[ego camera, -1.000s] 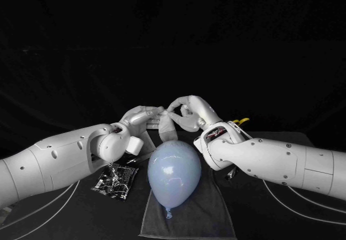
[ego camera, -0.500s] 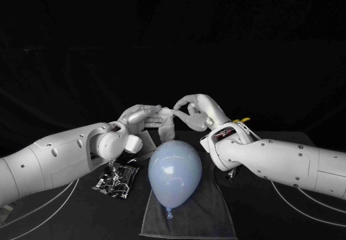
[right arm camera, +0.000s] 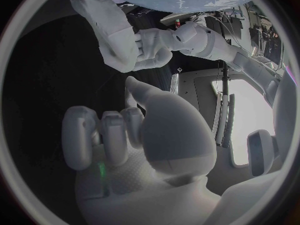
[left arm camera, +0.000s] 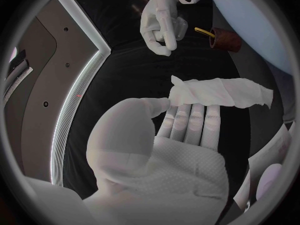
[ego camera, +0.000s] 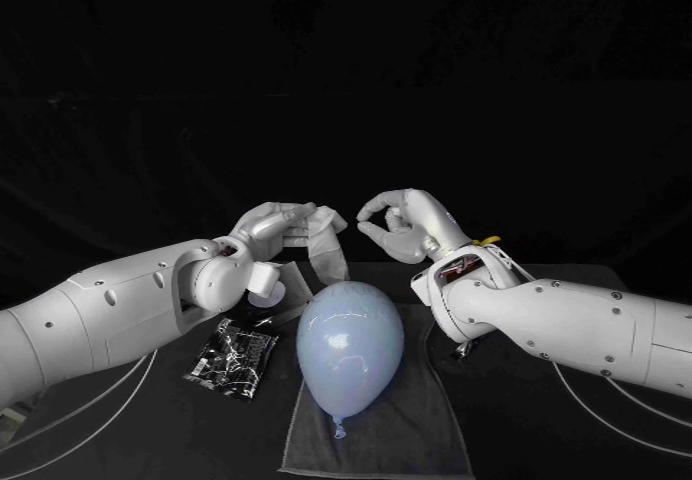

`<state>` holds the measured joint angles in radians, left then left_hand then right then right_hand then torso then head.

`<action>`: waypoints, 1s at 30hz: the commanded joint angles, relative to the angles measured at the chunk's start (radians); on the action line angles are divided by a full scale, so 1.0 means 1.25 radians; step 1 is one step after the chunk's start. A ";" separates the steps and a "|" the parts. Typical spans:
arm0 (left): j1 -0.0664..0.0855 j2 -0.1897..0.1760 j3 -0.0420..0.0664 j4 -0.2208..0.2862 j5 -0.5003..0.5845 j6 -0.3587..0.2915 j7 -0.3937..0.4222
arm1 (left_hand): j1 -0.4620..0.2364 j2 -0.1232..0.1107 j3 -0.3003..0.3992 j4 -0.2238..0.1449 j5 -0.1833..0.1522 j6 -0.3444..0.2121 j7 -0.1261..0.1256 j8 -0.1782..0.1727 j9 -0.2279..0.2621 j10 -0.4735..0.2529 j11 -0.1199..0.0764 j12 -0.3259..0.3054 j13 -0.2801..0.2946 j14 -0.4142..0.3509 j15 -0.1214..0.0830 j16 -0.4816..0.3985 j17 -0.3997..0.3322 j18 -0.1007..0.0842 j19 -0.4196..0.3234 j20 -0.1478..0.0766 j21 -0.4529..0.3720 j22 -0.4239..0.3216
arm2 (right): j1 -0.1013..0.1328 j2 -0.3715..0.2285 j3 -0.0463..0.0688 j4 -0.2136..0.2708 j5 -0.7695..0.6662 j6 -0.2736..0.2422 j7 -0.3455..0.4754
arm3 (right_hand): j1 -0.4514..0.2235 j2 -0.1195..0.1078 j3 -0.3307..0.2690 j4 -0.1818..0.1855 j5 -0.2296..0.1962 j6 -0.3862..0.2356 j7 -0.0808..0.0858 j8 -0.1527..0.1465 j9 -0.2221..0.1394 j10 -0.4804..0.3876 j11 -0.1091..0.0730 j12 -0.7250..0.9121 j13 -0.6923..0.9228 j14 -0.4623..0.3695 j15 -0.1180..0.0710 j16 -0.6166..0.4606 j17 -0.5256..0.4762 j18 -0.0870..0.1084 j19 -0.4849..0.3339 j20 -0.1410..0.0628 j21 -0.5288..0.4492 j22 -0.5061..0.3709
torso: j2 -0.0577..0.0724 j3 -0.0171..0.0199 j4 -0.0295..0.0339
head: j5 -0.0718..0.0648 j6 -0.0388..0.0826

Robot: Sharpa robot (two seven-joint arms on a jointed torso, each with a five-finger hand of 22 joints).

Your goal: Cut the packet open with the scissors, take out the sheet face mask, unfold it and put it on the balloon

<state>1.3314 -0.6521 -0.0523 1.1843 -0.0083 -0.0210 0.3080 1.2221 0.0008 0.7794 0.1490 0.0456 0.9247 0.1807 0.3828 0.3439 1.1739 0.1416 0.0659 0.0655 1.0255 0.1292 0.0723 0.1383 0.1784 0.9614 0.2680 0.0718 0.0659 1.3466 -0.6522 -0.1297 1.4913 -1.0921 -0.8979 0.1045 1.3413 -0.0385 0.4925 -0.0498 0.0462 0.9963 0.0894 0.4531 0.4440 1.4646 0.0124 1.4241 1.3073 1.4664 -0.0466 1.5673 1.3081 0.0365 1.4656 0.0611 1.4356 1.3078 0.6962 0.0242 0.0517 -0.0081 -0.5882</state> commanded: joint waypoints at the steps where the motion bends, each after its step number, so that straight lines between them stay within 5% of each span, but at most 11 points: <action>1: 0.009 0.004 0.002 -0.016 -0.010 0.020 0.017 | 0.009 0.001 0.004 0.000 0.004 0.001 0.001 0.003 0.001 0.004 -0.001 -0.002 0.000 0.002 -0.001 0.001 0.001 0.006 0.004 0.001 0.004 0.000 | 0.001 -0.002 0.001 -0.004 -0.003 0.023 0.015 | -0.007 -0.004 -0.001 -0.003 0.002 0.000 -0.005 0.006 0.001 0.019 -0.003 0.005 0.133 0.083 -0.006 0.003 0.210 -0.007 0.044 -0.005 0.002 0.181 | -0.001 0.0004 0.0002 | 0.002 0.001; 11: 0.020 0.010 0.004 -0.037 -0.040 0.053 0.002 | 0.009 0.001 0.005 0.000 0.003 0.001 0.001 0.003 0.001 0.004 -0.001 -0.002 0.000 0.002 -0.001 0.000 0.001 0.006 0.003 0.001 0.004 0.000 | 0.006 0.006 0.001 -0.023 0.054 0.085 -0.015 | -0.031 0.001 -0.001 0.009 0.002 -0.019 -0.006 0.012 0.005 -0.016 -0.004 -0.053 0.095 0.083 -0.007 0.003 0.210 -0.001 0.033 -0.007 -0.026 0.173 | 0.000 -0.0001 0.0010 | 0.005 0.015; 14: 0.021 0.011 0.004 -0.034 -0.044 0.052 0.001 | 0.009 0.001 0.005 0.000 0.003 0.001 0.001 0.003 0.001 0.004 -0.001 -0.002 0.000 0.002 -0.001 0.000 0.001 0.006 0.003 0.001 0.004 0.000 | 0.007 0.015 0.001 -0.029 0.096 0.110 -0.033 | -0.110 -0.037 -0.048 0.060 0.001 -0.079 0.023 -0.033 -0.017 -0.038 0.020 -0.083 0.076 0.083 0.011 0.003 0.210 0.002 0.024 0.002 -0.048 0.166 | 0.000 0.0001 0.0023 | 0.004 0.015; 18: 0.021 0.012 0.004 -0.029 -0.050 0.043 0.001 | 0.009 0.001 0.005 0.000 0.003 0.001 0.001 0.003 0.001 0.004 -0.001 -0.002 0.000 0.002 -0.001 0.000 0.001 0.006 0.003 0.001 0.004 0.000 | 0.008 0.028 0.001 -0.029 0.141 0.138 -0.063 | -0.168 -0.060 -0.095 0.111 0.002 -0.098 0.036 -0.059 -0.032 -0.044 0.032 -0.088 0.073 0.083 0.023 0.003 0.210 0.004 0.020 0.013 -0.059 0.163 | -0.001 -0.0003 0.0020 | 0.003 0.018; 24: 0.022 0.017 0.004 -0.024 -0.067 0.014 0.003 | 0.009 0.000 0.005 0.000 0.003 0.000 0.001 0.003 0.001 0.004 -0.001 -0.002 0.000 0.001 0.000 0.000 0.001 0.006 0.003 0.001 0.003 0.000 | 0.008 0.055 0.001 -0.040 0.234 0.180 -0.115 | -0.194 -0.059 -0.132 0.158 0.002 -0.079 0.031 -0.057 -0.033 -0.044 0.030 -0.086 0.074 0.083 0.023 0.003 0.210 0.012 0.008 0.019 -0.091 0.154 | 0.000 -0.0006 0.0017 | 0.003 0.022; 30: 0.021 0.025 0.003 -0.018 -0.091 -0.008 0.009 | 0.010 0.000 0.005 0.000 0.003 0.000 0.000 0.003 0.001 0.003 -0.001 -0.003 -0.001 0.001 0.000 0.000 0.001 0.006 0.002 0.001 0.003 0.000 | 0.008 0.078 0.001 -0.055 0.330 0.217 -0.154 | -0.199 -0.053 -0.168 0.199 0.002 -0.055 0.019 -0.029 -0.011 -0.045 0.020 -0.084 0.074 0.082 0.014 0.001 0.207 0.016 0.001 0.014 -0.113 0.148 | 0.001 -0.0012 0.0027 | 0.002 0.023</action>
<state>1.3564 -0.6241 -0.0494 1.1587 -0.0868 -0.0064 0.3045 1.2221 0.0007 0.7793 0.1490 0.0464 0.9248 0.1807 0.3826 0.3434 1.1739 0.1416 0.0659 0.0655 1.0255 0.1293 0.0723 0.1380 0.1773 0.9614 0.2681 0.0718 0.0659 1.3560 -0.5575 -0.1290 1.4255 -0.7920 -0.6903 -0.0305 1.0998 -0.1077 0.2840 0.1923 0.0465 0.9223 0.1141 0.4140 0.4281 1.4064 0.0438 1.3154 1.3073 1.4684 -0.0229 1.5673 1.3081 0.0365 1.4676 0.0777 1.2990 1.3081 0.6965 0.0231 0.0543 -0.0056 -0.5591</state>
